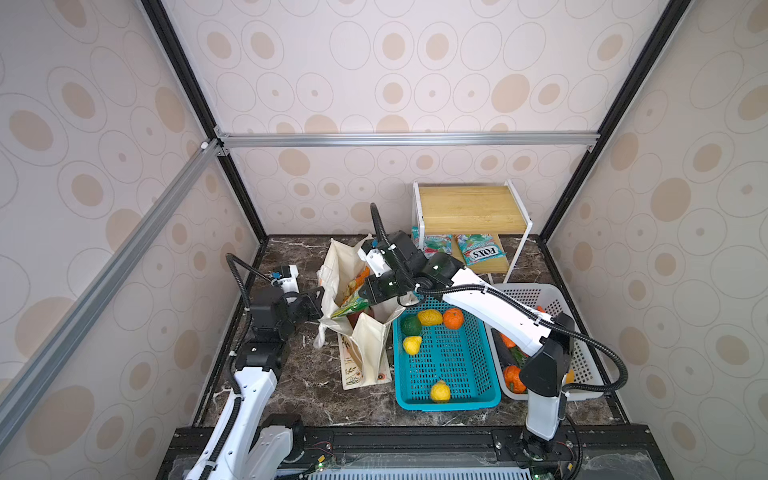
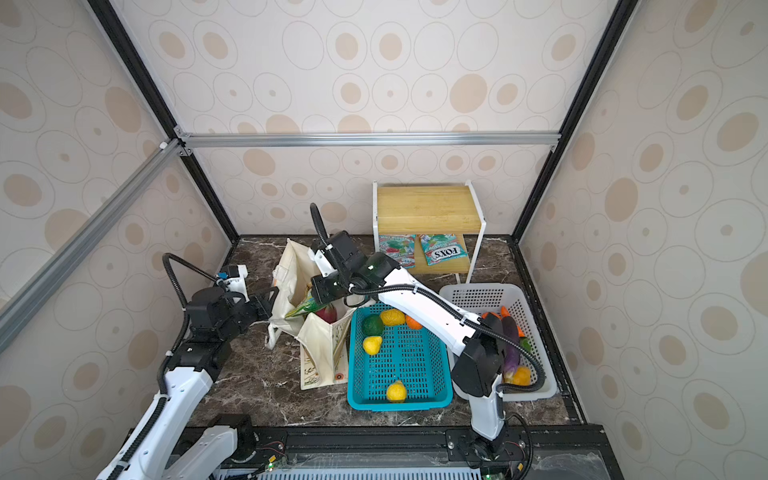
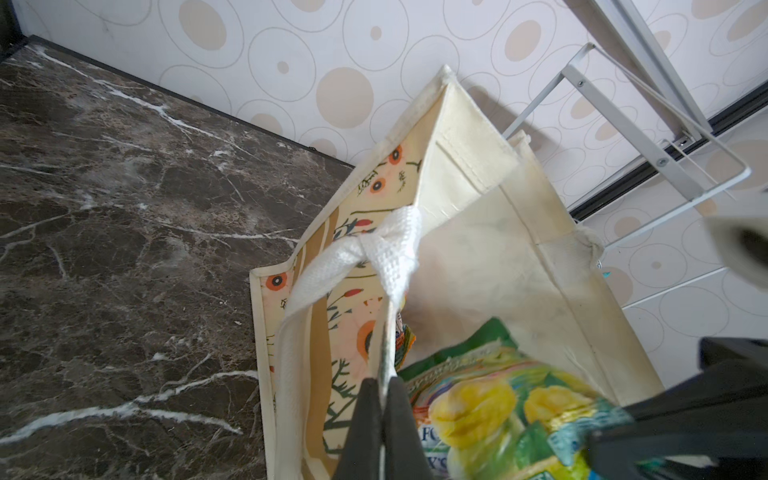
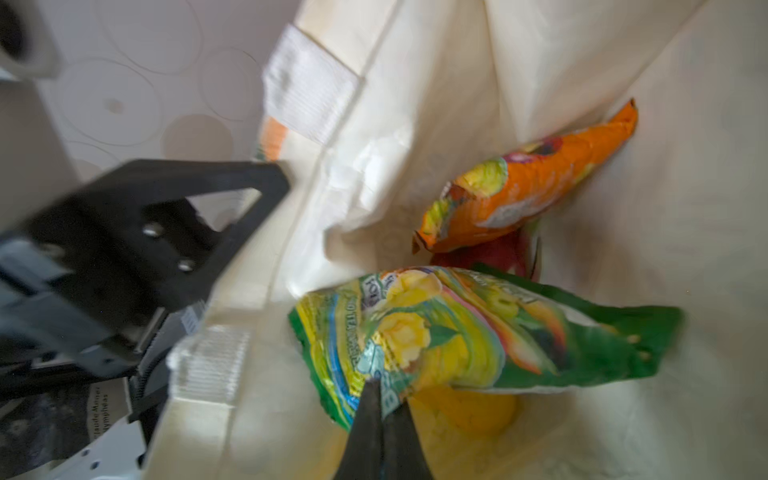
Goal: Place the food into the grocery bag and tie it
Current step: 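Lower the Spring Tea bag into the tote and open the right gripper, then raise the right gripper out of the tote and move it over the white basket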
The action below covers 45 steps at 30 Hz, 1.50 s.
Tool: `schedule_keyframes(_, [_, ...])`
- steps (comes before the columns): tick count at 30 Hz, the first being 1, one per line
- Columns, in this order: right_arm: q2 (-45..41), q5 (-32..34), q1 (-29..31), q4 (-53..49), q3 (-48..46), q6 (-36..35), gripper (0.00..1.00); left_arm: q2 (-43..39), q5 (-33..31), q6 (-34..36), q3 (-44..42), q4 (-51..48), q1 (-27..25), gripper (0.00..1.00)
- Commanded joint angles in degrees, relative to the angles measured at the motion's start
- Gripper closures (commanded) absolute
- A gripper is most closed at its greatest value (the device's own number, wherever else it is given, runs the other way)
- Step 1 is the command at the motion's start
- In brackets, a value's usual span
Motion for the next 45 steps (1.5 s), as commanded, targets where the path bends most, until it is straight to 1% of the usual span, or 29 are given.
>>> schedule_keyframes(1, [-3.76, 4.64, -0.01, 0.44, -4.42, -1.94, 1.0, -0.67, 0.17, 1.41, 1.78, -1.72, -0.33, 1.0])
schedule_keyframes(6, [-6.01, 9.45, 0.23, -1.97, -8.26, -2.77, 1.0, -0.04, 0.12, 1.24, 2.76, -1.47, -0.37, 1.0])
schedule_keyframes(7, [-6.31, 11.01, 0.39, -2.84, -8.21, -3.08, 0.96, -0.02, 0.11, 1.15, 2.93, -1.49, -0.33, 1.0])
schedule_keyframes(8, [-6.48, 12.56, 0.6, -3.59, -7.98, -3.34, 0.91, -0.04, 0.14, 1.13, 3.07, -1.5, -0.33, 1.0])
schedule_keyframes(9, [-6.73, 14.12, 0.91, -4.7, -7.41, -3.69, 0.84, -0.03, 0.04, 1.06, 3.28, -1.54, -0.33, 1.0])
schedule_keyframes(11, [-7.46, 16.3, 1.77, -6.31, -6.0, -4.69, 0.59, -0.19, -0.03, 1.08, 3.57, -1.54, -0.37, 1.0])
schedule_keyframes(12, [-8.14, 17.27, 2.36, -6.93, -5.23, -5.04, 0.48, -0.13, -0.06, 1.15, 3.73, -1.84, -0.35, 1.0])
schedule_keyframes(14, [-9.86, 18.57, 2.85, -7.61, -4.26, -5.02, 0.32, -0.04, -0.08, 1.19, 4.01, -2.06, -0.33, 1.0])
schedule_keyframes(15, [-11.19, 18.99, 2.85, -7.42, -4.43, -4.62, 0.26, -0.06, -0.05, 1.16, 4.06, -2.22, -0.33, 1.0])
schedule_keyframes(18, [-16.38, 22.86, 2.81, -4.16, -7.8, -3.4, 0.17, -0.32, -0.14, 1.06, 4.25, -2.3, -0.33, 1.0])
schedule_keyframes(20, [-19.39, 26.0, 2.58, -2.32, -10.1, -3.25, 0.16, -0.45, -0.14, 1.06, 4.41, -2.46, -0.33, 1.0])
schedule_keyframes(22, [-21.65, 27.93, 1.55, -1.18, -12.2, -2.56, 0.18, -0.46, 0.02, 1.06, 4.79, -2.66, -0.33, 1.0])
schedule_keyframes(23, [-22.21, 27.97, 0.85, -0.89, -13.1, -1.74, 0.22, -0.38, 0.09, 1.14, 4.89, -2.69, -0.34, 1.0])
schedule_keyframes(24, [-22.54, 27.6, -0.06, -0.62, -14.09, -0.47, 0.29, -0.33, 0.14, 1.15, 5.09, -2.79, -0.33, 1.0])
schedule_keyframes(25, [-22.48, 26.33, -1.08, -0.6, -14.95, 0.69, 0.34, -0.2, 0.27, 1.15, 5.27, -2.8, -0.33, 1.0])
schedule_keyframes(27, [-21.58, 23.67, -2.61, -0.61, -15.97, 2.26, 0.36, -0.1, 0.5, 0.98, 5.36, -2.68, -0.34, 1.0])
schedule_keyframes(30, [-18.85, 20.05, -3.15, 0.26, -16.71, 3.29, 0.37, -0.01, 1.15, 0.57, 5.25, -2.19, -0.33, 1.0])
schedule_keyframes(32, [-16.02, 17.56, -3.13, 0.15, -15.81, 4.01, 0.42, 0.23, 1.43, 0.53, 5.46, -2.11, -0.33, 1.0])
schedule_keyframes(33, [-14.48, 15.65, -3.04, -0.05, -14.97, 4.21, 0.47, 0.29, 1.54, 0.59, 5.65, -2.14, -0.33, 1.0])
schedule_keyframes(34, [-13.09, 13.89, -3.07, -0.3, -13.92, 4.37, 0.58, 0.29, 1.47, 0.84, 6.04, -2.42, -0.33, 1.0])
schedule_keyframes(36, [-11.42, 12.2, -2.63, -0.07, -12.03, 4.61, 0.97, 0.44, 1.26, 1.39, 7.21, -2.9, -0.33, 1.0])
schedule_keyframes(37, [-11.05, 12.34, -2.09, 0.12, -10.89, 4.62, 1.0, 0.75, 1.25, 1.66, 8.09, -3.32, -0.33, 1.0])
schedule_keyframes(41, [-10.78, 13.98, 0.31, 1.39, -5.87, 3.94, 1.0, 2.59, 1.92, 2.2, 13.1, -4.76, -0.33, 1.0])
schedule_keyframes(42, [-10.77, 13.91, 0.59, 1.59, -4.35, 4.09, 1.0, 3.05, 3.25, 1.47, 14.19, -4.33, -0.33, 1.0])
schedule_keyframes(43, [-10.84, 13.89, 0.91, 1.73, -2.85, 4.24, 1.0, 3.34, 7.19, 0.58, 15.2, -2.86, 0.0, 1.0])
schedule_keyframes(45, [-12.14, 13.92, 1.04, 2.76, -1.94, 4.84, 1.0, 4.29, 9.4, -0.82, 18.22, -2.39, 0.29, 1.0])
